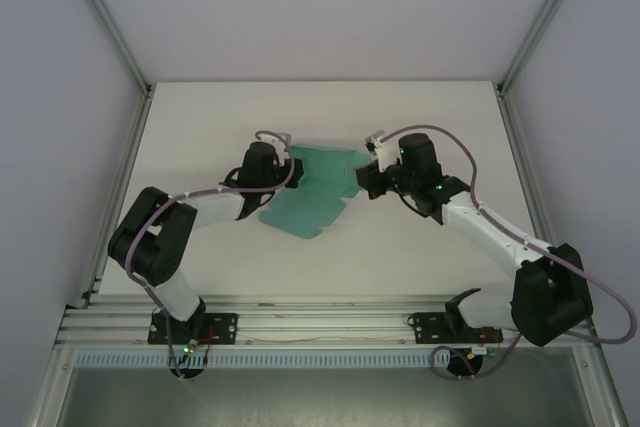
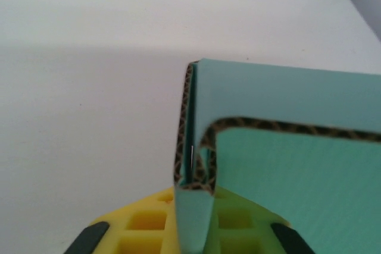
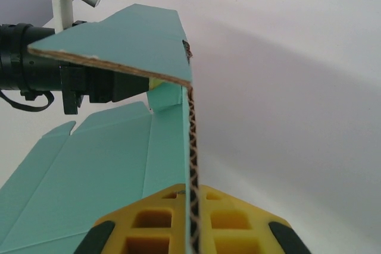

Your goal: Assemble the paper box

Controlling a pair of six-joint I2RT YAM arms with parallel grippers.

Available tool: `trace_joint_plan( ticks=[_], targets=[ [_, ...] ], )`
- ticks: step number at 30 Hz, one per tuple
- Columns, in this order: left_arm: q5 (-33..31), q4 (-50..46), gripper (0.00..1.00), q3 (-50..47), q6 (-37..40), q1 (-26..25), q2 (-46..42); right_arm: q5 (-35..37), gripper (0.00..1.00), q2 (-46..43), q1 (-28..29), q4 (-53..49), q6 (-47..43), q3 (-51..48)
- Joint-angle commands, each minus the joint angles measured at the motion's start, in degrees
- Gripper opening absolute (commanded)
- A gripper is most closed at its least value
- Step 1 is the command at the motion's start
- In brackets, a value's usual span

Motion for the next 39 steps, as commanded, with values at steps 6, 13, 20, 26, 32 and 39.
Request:
trace_joint_plan(
  ticks=[6,13,20,26,32,39],
  targets=[
    [-16.7,-6.8,0.00,3.5,2.9,-4.5,-1.1,8.3,0.42,-1.4,-0.2,1.1,4.6,-0.4],
    [-19.3,-7.0,0.00,2.2,1.4,-4.7,-1.8,23.9,0.88,-7.1,-1.7,0.9,9.9,-2.4],
    [-21.1,-8.5,0.00,1.9,1.4,-5.1,-1.9,27.8,1.00,-7.8,-3.4,-0.3,10.9,0.5],
    [-21.5,-8.7,0.00,1.6,1.3,-5.9,-2.6,21.6,1.00,-0.1,-3.4,-1.1,9.0,4.7],
    [-22.1,-9.4,0.00,2.0,0.4,-6.1,-2.8,14.7,1.00,8.4,-3.2,-0.3,8.9,7.7],
    [-21.4,-13.1,0.00,4.8,-1.9,-6.2,-1.8,10.1,1.00,12.2,1.0,2.2,3.6,7.4]
  ],
)
